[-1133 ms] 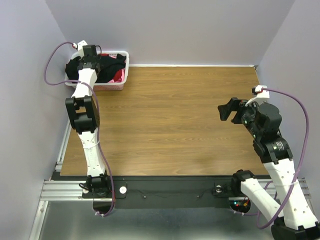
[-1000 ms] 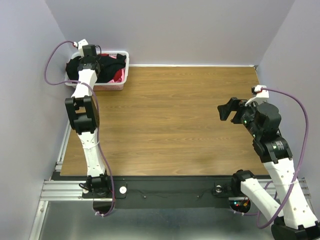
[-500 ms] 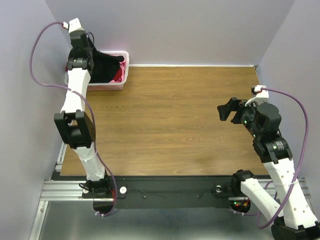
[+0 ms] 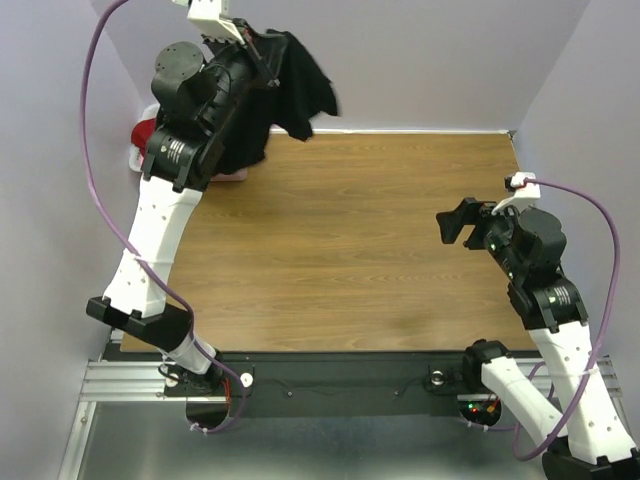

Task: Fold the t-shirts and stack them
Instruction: Move the tshirt to the center of the board

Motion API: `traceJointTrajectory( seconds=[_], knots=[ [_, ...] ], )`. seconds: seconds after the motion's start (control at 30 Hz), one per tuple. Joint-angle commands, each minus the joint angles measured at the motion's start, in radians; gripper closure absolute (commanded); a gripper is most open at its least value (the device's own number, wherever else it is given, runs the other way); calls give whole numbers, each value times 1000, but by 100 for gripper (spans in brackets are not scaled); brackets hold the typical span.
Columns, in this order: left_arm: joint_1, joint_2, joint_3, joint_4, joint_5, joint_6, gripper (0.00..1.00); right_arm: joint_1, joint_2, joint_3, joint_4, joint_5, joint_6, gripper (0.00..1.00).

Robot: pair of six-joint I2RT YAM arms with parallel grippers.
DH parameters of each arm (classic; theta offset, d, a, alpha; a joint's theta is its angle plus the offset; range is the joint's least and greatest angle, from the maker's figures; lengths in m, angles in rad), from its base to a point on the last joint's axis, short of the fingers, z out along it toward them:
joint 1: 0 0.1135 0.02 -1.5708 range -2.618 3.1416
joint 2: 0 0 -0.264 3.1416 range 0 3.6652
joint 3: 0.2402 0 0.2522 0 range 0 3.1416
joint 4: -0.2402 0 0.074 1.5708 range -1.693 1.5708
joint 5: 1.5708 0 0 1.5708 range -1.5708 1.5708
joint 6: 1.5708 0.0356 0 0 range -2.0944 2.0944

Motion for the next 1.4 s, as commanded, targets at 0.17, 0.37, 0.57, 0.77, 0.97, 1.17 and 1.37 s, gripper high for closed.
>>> traceJointTrajectory(
  seconds=[0.17,0.37,0.57,0.77,0.97,1.17,1.37],
  knots=[
    [-158,-89,95,125,268,-91,100,8,-48,55,17,102,-33,0],
    [-220,-38,133,243,387,-182,100,8,-62,58,17,146,-44,0],
    [-231,-64,-61,268,353,-147,100,8,-71,53,14,134,-40,0],
    [-110,-156,-455,285,136,-78,100,8,-86,22,3,94,-52,0],
    [-15,76,-525,297,-34,68,91,8,-8,-5,-8,18,-21,0],
    [-49,336,-217,182,-123,125,20,8,130,-4,-63,-76,8,0],
    [-205,204,-307,111,-231,100,7,8,318,-7,-138,-176,40,0]
  ],
)
